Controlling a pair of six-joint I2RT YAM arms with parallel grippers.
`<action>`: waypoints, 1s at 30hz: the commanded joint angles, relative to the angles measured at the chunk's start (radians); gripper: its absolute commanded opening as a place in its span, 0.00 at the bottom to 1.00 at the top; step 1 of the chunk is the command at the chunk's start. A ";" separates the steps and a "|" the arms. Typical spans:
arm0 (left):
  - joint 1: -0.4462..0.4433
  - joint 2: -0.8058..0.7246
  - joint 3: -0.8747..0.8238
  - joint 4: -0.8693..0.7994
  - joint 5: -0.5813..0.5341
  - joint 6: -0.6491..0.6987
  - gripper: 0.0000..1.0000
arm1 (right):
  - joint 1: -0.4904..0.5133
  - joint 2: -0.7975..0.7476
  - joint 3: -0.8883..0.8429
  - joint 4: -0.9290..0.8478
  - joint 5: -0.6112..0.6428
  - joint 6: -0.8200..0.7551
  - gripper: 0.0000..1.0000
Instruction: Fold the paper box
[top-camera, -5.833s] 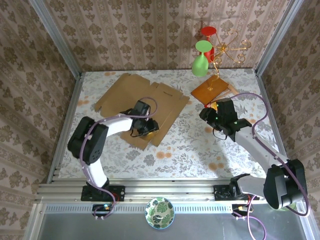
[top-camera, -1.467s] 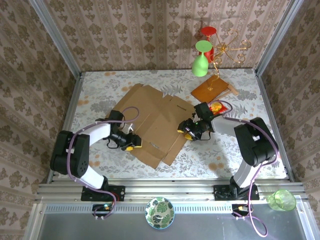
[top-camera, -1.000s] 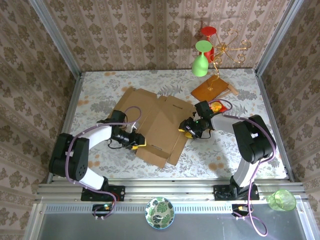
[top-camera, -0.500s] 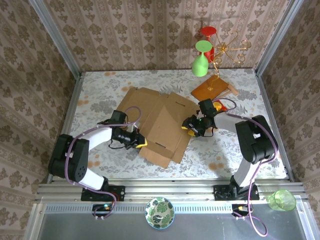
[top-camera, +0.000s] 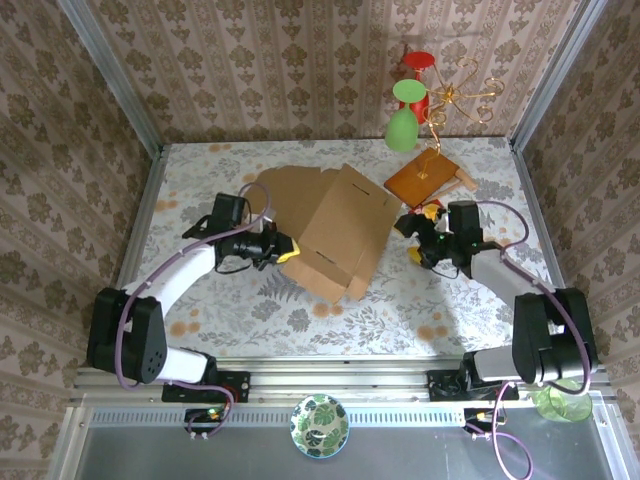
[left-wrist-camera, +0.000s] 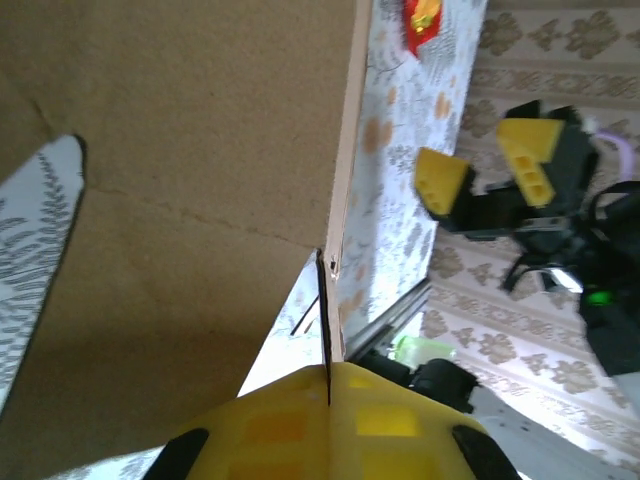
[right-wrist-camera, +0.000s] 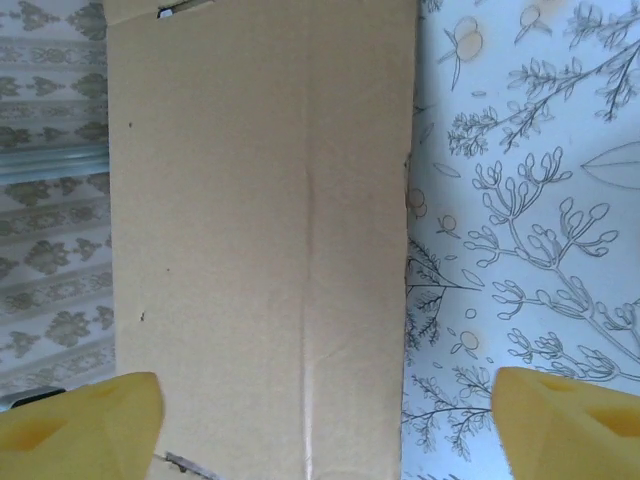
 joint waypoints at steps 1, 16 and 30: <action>0.016 -0.022 0.038 0.076 0.039 -0.123 0.00 | 0.025 0.079 -0.024 0.249 -0.110 0.152 0.92; 0.040 -0.027 0.042 0.122 0.059 -0.179 0.00 | 0.132 0.371 -0.021 0.739 -0.011 0.460 0.68; 0.102 -0.020 0.032 0.142 0.068 -0.174 0.00 | 0.158 0.274 0.022 0.630 0.116 0.457 0.24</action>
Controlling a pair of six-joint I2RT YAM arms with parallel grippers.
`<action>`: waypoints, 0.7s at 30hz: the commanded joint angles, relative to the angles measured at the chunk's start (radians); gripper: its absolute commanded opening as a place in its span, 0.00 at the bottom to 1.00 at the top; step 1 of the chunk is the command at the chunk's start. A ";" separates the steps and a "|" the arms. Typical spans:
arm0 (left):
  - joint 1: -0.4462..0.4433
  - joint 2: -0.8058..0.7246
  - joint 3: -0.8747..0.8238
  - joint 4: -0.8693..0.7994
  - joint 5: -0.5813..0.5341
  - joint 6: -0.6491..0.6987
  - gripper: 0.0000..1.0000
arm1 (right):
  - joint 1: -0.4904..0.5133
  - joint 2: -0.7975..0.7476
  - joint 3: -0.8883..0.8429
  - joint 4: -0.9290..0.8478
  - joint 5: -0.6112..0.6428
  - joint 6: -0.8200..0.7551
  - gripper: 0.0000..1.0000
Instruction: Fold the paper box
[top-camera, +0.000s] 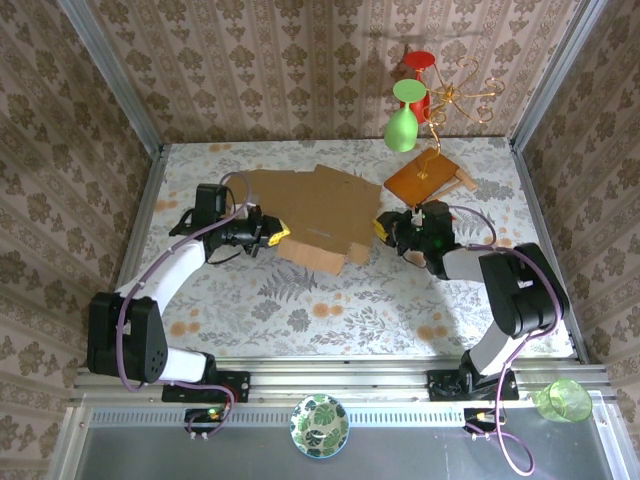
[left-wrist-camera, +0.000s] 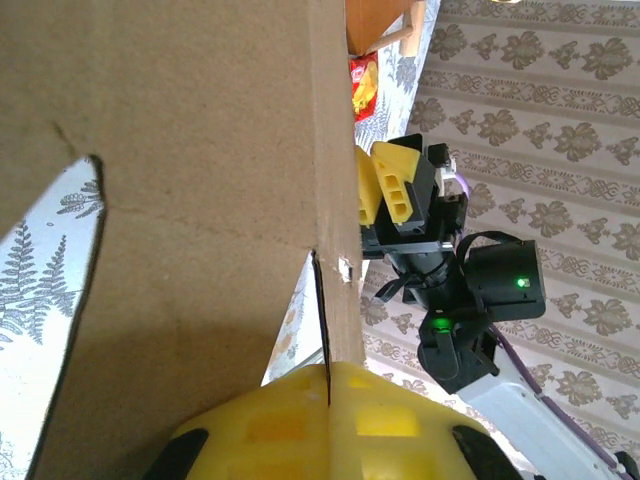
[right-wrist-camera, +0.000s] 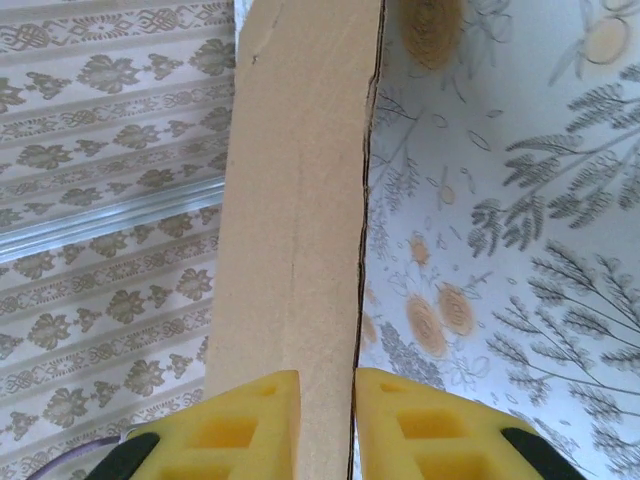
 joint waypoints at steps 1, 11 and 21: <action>0.002 -0.010 0.012 0.044 0.021 -0.010 0.00 | 0.018 0.027 0.042 0.033 0.040 0.033 0.28; 0.010 -0.007 0.012 0.052 0.030 -0.016 0.00 | 0.001 0.108 0.107 -0.067 -0.078 -0.031 0.62; 0.018 -0.003 0.013 0.034 0.038 -0.003 0.00 | -0.039 0.300 0.253 0.077 -0.264 0.002 0.52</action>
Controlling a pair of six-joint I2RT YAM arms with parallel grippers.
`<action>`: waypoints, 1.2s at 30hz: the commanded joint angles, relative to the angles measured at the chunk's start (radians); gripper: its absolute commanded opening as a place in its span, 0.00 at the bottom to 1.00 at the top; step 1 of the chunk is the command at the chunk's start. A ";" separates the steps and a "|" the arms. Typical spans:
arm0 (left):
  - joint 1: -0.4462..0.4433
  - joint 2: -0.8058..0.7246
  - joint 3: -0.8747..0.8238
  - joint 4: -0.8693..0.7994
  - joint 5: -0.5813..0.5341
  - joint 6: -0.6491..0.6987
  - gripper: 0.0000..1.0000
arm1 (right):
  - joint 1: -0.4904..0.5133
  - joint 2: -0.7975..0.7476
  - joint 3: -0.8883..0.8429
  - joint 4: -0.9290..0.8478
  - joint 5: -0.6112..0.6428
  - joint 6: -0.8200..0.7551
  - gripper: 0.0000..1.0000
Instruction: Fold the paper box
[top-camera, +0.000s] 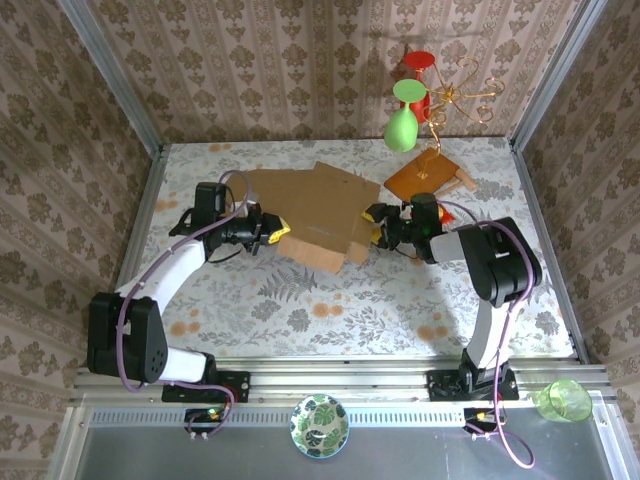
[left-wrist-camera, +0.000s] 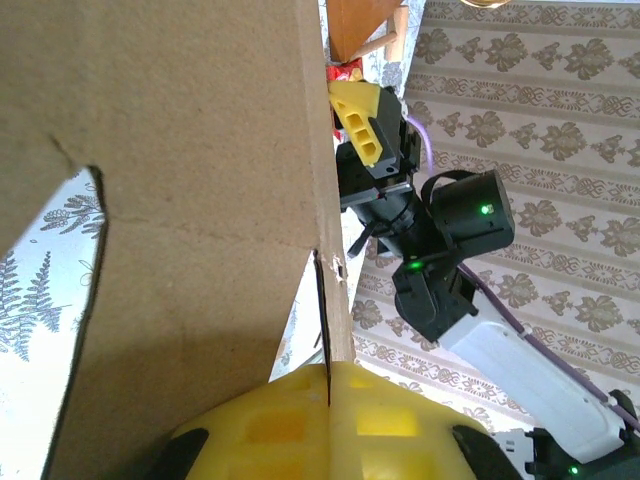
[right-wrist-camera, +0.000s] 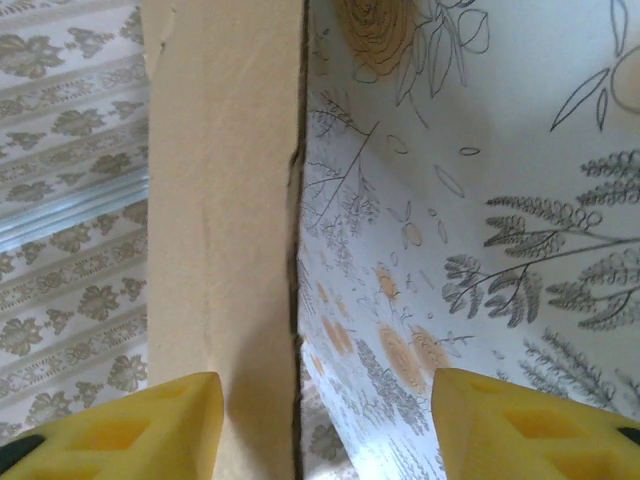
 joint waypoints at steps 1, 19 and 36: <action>0.015 -0.001 0.016 0.000 0.033 0.006 0.00 | -0.015 0.028 0.052 0.091 -0.113 0.003 0.50; 0.022 0.008 0.032 -0.029 0.035 0.030 0.00 | -0.039 0.137 0.099 0.215 -0.285 0.050 0.26; 0.120 -0.095 0.226 -0.446 -0.388 0.323 0.43 | 0.121 -0.489 0.032 -0.422 0.379 -0.089 0.00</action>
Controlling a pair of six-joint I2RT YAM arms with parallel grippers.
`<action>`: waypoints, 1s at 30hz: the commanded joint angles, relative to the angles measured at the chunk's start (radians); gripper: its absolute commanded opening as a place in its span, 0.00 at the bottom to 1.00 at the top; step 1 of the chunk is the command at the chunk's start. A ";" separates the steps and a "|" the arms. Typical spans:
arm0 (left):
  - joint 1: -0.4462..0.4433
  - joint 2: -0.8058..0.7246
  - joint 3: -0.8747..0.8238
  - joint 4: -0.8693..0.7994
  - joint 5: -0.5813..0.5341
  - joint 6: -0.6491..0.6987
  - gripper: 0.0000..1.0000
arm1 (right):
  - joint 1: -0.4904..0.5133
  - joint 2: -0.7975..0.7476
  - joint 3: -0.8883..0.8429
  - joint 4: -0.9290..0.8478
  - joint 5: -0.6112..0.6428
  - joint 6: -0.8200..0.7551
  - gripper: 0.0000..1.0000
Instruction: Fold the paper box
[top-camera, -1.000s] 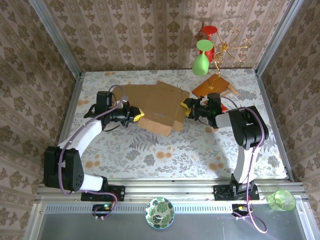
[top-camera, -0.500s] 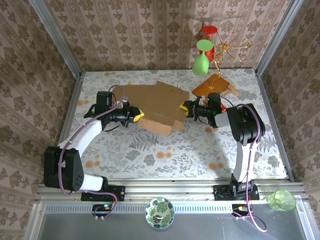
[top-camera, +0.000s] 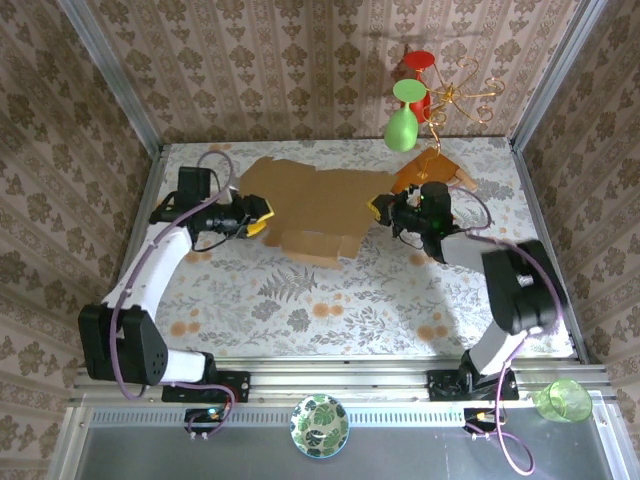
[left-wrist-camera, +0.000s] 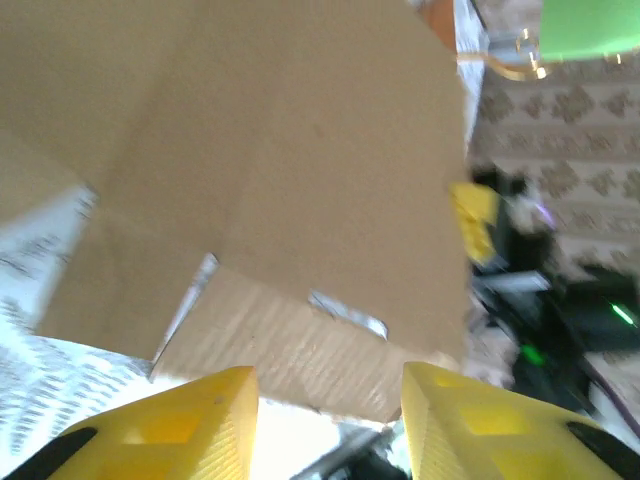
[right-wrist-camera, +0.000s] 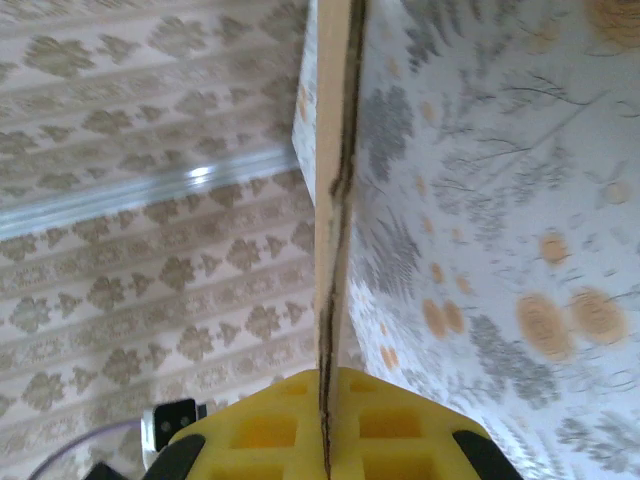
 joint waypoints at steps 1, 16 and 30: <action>0.063 -0.070 0.003 -0.068 -0.176 0.045 0.43 | 0.104 -0.206 0.083 -0.368 0.326 -0.097 0.00; 0.130 0.045 0.077 0.051 -0.188 -0.027 0.40 | 0.560 -0.065 1.144 -1.618 1.221 0.291 0.00; 0.094 -0.004 0.176 -0.103 -0.150 0.085 0.38 | 0.379 0.526 1.898 -2.069 1.059 0.534 0.00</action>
